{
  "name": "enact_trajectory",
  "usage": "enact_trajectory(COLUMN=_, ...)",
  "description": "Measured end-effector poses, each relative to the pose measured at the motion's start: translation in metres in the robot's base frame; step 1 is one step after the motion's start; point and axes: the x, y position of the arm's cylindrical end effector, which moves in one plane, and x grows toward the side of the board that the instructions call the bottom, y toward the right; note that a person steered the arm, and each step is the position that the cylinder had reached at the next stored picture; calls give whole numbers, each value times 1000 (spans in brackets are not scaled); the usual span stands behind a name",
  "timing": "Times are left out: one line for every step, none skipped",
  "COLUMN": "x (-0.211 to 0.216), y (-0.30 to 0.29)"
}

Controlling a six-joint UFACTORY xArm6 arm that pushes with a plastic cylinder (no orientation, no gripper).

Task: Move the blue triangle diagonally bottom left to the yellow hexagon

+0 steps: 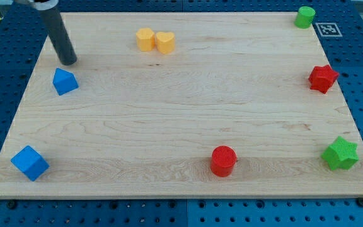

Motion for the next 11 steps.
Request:
enact_trajectory(x=9, y=-21)
enact_trajectory(x=28, y=-25)
enact_trajectory(x=36, y=-25)
enact_trajectory(x=36, y=-25)
enact_trajectory(x=40, y=-25)
enact_trajectory(x=55, y=-25)
enact_trajectory(x=75, y=-24)
enact_trajectory(x=77, y=6)
enact_trajectory(x=69, y=26)
enact_trajectory(x=64, y=29)
enact_trajectory(x=59, y=29)
